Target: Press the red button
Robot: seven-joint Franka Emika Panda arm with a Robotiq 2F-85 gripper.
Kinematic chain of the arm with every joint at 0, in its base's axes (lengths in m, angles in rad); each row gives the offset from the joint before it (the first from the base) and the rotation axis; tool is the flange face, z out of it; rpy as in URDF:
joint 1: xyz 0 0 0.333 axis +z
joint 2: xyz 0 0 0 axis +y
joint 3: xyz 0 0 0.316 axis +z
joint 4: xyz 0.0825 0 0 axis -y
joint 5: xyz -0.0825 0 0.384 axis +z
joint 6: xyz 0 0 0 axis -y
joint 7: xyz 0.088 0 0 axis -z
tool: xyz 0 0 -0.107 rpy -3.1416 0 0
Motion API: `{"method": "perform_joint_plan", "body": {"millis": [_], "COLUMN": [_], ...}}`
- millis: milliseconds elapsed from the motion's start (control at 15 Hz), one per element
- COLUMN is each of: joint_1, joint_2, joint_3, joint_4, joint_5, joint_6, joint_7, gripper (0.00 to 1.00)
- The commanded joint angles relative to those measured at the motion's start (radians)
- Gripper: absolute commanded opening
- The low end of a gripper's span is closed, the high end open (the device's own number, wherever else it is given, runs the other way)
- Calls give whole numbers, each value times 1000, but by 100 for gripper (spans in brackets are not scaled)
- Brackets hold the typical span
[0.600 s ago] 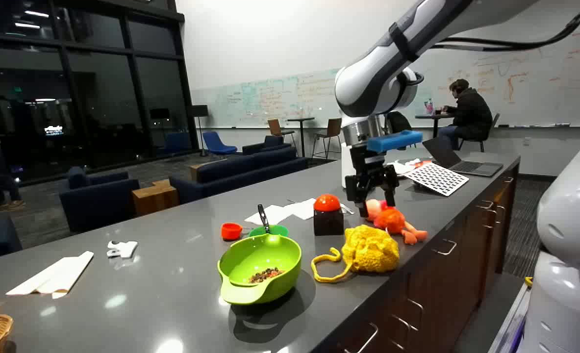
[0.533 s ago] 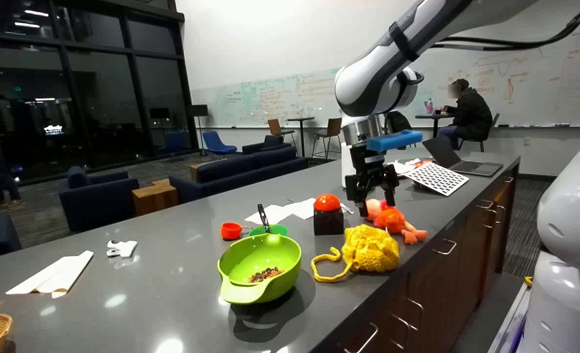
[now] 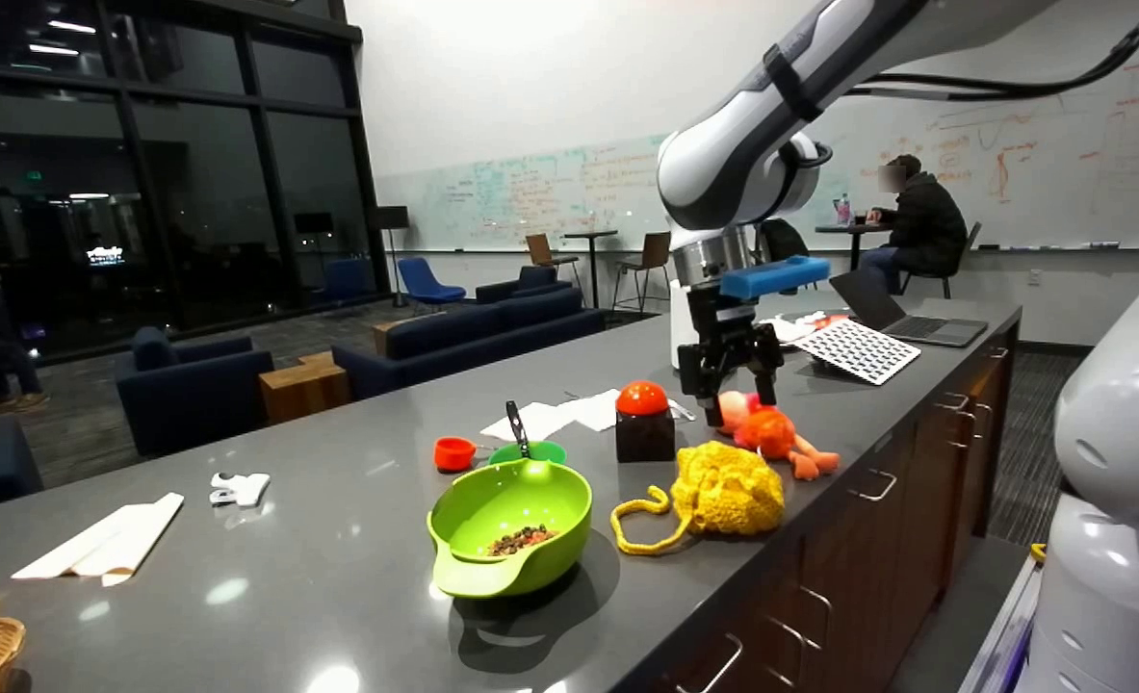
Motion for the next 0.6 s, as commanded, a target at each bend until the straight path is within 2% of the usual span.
{"method": "perform_joint_plan", "body": {"millis": [0, 267, 533], "joint_1": [0, 2, 1], "joint_2": [0, 28, 100], "joint_3": [-1, -2, -3], "joint_4": [2, 30, 106], "joint_5": [0, -1, -7], "joint_6": [-3, 5, 21], "joint_7": [0, -9, -15], "gripper": [100, 100, 100]}}
